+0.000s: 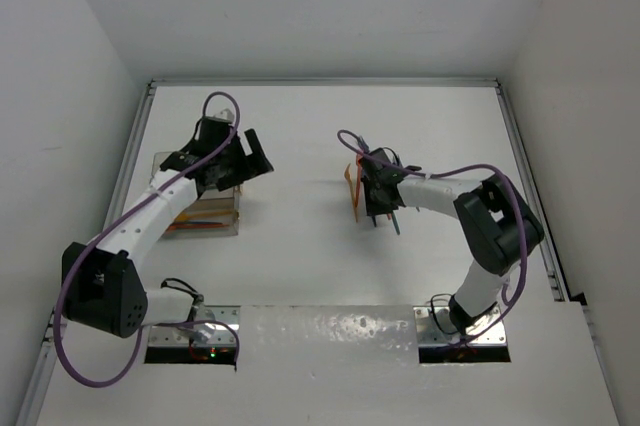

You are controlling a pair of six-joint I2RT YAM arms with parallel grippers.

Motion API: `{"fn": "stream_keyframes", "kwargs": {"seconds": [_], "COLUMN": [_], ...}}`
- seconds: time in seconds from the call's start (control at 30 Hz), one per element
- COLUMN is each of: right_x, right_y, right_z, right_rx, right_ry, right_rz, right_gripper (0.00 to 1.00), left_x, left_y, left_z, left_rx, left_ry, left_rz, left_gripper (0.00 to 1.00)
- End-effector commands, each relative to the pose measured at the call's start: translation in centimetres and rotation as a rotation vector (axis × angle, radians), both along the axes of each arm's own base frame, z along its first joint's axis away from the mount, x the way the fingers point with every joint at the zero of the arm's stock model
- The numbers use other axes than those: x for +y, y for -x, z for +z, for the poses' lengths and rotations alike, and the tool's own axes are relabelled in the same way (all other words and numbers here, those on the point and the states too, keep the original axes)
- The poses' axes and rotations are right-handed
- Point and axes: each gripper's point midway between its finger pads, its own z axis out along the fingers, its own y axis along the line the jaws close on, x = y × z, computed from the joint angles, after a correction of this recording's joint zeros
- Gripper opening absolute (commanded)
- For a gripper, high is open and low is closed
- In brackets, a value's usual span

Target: Sort the eating utensils into containers

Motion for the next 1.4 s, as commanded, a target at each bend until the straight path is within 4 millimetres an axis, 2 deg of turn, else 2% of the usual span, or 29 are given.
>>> {"fn": "stream_keyframes", "kwargs": {"seconds": [0.0,0.07,0.13,0.2,0.23,0.27,0.33,0.37,0.43,0.47,0.5,0.7,0.8,0.97,1.03,1.27,1.3,1.33,1.37], "right_x": [-0.5,-0.7,-0.5,-0.3,-0.2,0.0,0.4,0.6,1.1,1.3,1.5,3.0,3.4,3.8,3.8,3.7,3.7,3.8,3.8], "right_y": [-0.7,-0.7,-0.9,-1.2,-1.4,-1.8,-1.8,-2.0,-1.7,-1.7,-1.6,-0.2,0.4,1.5,1.7,2.5,2.5,2.7,2.7], "right_z": [-0.1,0.0,0.9,2.1,2.7,4.3,5.9,7.5,9.0,10.4,11.0,15.1,16.3,16.9,17.2,17.2,17.3,17.3,17.2], "right_rx": [-0.017,-0.020,-0.051,-0.093,-0.118,-0.166,-0.206,-0.247,-0.271,-0.304,-0.315,-0.379,-0.397,-0.387,-0.393,-0.385,-0.387,-0.383,-0.383], "right_ry": [0.035,0.044,0.029,0.009,-0.006,-0.026,-0.058,-0.081,-0.117,-0.144,-0.158,-0.280,-0.320,-0.354,-0.369,-0.381,-0.384,-0.393,-0.394], "right_rz": [-0.033,-0.022,-0.011,0.011,0.020,0.037,0.059,0.078,0.113,0.120,0.129,0.211,0.243,0.272,0.272,0.282,0.282,0.285,0.284], "right_gripper": [0.16,0.10,0.00,0.00,0.00,0.00,0.00,0.00,0.00,0.00,0.00,0.00,0.00,0.00,0.00,0.00,0.00,0.00,0.00], "left_x": [-1.3,-2.1,-3.4,-4.6,-6.0,-6.8,-9.1,-10.0,-12.4,-13.3,-14.6,-20.0,-22.0,-23.9,-24.6,-25.2,-25.3,-25.6,-25.7], "left_y": [-0.4,-0.4,-0.3,-0.5,-0.1,-0.3,0.4,0.1,0.8,0.5,1.1,1.2,1.0,0.4,-0.2,-1.1,-1.1,-1.3,-1.2], "left_z": [1.8,1.9,2.2,2.5,2.8,3.0,3.4,3.9,4.7,5.0,5.2,5.6,5.3,5.4,6.0,6.3,6.2,5.8,5.9], "left_rx": [-0.083,-0.091,-0.105,-0.124,-0.126,-0.139,-0.144,-0.170,-0.183,-0.200,-0.199,-0.180,-0.162,-0.159,-0.190,-0.209,-0.203,-0.194,-0.190], "left_ry": [0.031,0.046,0.074,0.106,0.139,0.169,0.221,0.240,0.283,0.302,0.322,0.383,0.406,0.442,0.460,0.485,0.488,0.497,0.502], "left_rz": [-0.071,-0.098,-0.143,-0.179,-0.225,-0.242,-0.297,-0.316,-0.368,-0.383,-0.416,-0.498,-0.516,-0.493,-0.484,-0.420,-0.416,-0.408,-0.409], "left_gripper": [0.84,0.84,0.84,0.84,0.84,0.84,0.84,0.84,0.84,0.84,0.84,0.81,0.78,0.72,0.69,0.55,0.49,0.38,0.34]}}
